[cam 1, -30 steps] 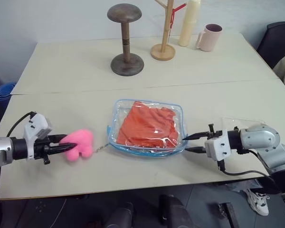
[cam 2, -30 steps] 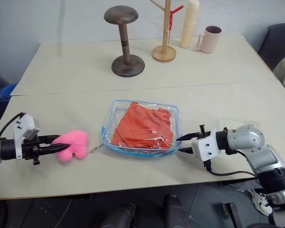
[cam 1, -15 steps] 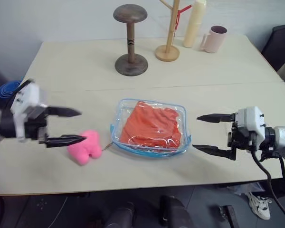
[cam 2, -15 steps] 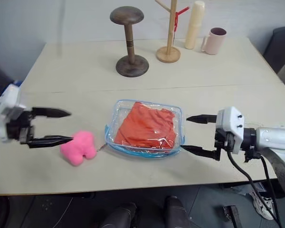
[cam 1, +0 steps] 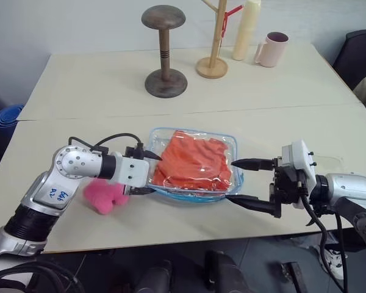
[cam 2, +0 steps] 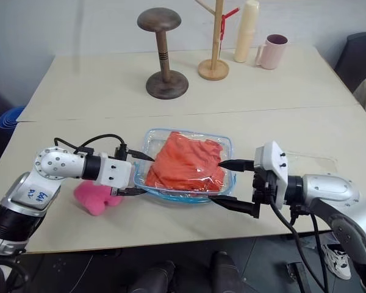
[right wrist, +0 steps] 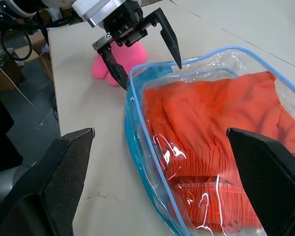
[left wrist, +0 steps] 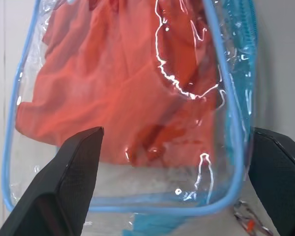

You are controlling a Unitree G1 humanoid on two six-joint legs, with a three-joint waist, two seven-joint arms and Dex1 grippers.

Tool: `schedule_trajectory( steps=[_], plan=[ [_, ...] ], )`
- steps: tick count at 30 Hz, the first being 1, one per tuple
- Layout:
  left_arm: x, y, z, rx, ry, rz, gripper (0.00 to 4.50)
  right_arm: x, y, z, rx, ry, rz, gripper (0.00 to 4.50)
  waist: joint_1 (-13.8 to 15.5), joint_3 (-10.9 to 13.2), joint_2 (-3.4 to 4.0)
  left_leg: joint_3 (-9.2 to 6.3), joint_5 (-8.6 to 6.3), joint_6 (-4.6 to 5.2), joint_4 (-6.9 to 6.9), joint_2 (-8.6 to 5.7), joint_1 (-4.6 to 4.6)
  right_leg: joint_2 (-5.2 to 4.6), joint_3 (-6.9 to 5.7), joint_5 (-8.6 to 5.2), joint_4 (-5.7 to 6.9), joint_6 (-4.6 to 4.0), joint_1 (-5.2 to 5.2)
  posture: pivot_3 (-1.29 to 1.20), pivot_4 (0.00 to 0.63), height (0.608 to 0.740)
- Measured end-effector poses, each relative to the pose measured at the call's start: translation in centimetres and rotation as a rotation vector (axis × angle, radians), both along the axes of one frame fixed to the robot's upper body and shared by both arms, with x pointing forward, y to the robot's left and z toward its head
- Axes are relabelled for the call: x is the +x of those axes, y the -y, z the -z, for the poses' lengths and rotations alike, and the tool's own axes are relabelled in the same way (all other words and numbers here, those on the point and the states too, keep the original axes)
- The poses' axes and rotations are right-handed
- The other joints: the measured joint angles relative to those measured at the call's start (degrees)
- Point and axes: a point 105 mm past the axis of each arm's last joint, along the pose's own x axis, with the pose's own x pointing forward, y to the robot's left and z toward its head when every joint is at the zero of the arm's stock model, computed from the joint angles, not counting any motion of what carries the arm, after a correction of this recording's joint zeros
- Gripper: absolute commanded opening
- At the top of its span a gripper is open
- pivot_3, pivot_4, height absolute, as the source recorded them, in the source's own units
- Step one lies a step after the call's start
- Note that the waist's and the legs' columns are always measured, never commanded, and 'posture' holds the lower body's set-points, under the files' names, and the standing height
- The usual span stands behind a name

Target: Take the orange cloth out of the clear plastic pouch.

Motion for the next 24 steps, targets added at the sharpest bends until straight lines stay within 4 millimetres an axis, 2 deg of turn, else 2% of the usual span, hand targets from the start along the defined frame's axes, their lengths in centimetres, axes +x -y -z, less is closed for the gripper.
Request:
schedule_trajectory(
  steps=[6,12,15,19,24],
  plan=[
    [-0.4,0.5,0.3,-0.017,0.014,0.038,2.03,-0.1,-0.1,0.3,-0.007,0.002,0.006,4.50,-0.02,0.00,-0.01,0.00,0.00,0.01,0.03,0.00,-0.01,0.00,0.01,0.01,0.01,0.02,0.01,0.00,0.150,0.740],
    [-1.4,1.1,0.7,-0.130,-0.105,0.013,0.16,0.0,0.1,0.5,-0.028,0.018,0.017,4.50,-0.06,0.00,-0.01,0.00,-0.01,0.02,0.04,0.00,-0.01,0.00,0.02,0.01,0.02,0.03,0.00,0.00,0.150,0.740],
    [-2.5,1.8,0.9,-0.262,-0.277,-0.042,0.04,0.0,0.2,0.7,-0.048,0.035,0.016,4.50,-0.11,0.00,-0.01,-0.01,-0.02,0.04,0.04,0.00,-0.01,0.00,0.03,0.02,0.03,0.03,0.01,0.00,0.150,0.740],
    [-2.6,2.6,0.5,-0.469,-0.453,-0.150,0.00,-0.4,0.3,1.1,-0.056,0.026,0.000,3.27,0.04,0.01,-0.01,-0.01,-0.02,0.04,0.08,-0.01,0.01,0.00,0.03,0.02,0.06,0.03,0.03,0.00,0.150,0.740],
    [-2.3,3.2,-0.7,-0.602,-0.502,-0.230,0.00,-0.7,0.0,1.8,-0.100,0.050,-0.030,1.65,-0.03,0.00,-0.02,-0.01,-0.02,0.04,0.08,-0.01,0.04,0.00,0.03,0.02,0.06,0.03,0.03,0.00,0.150,0.740]
  ],
)
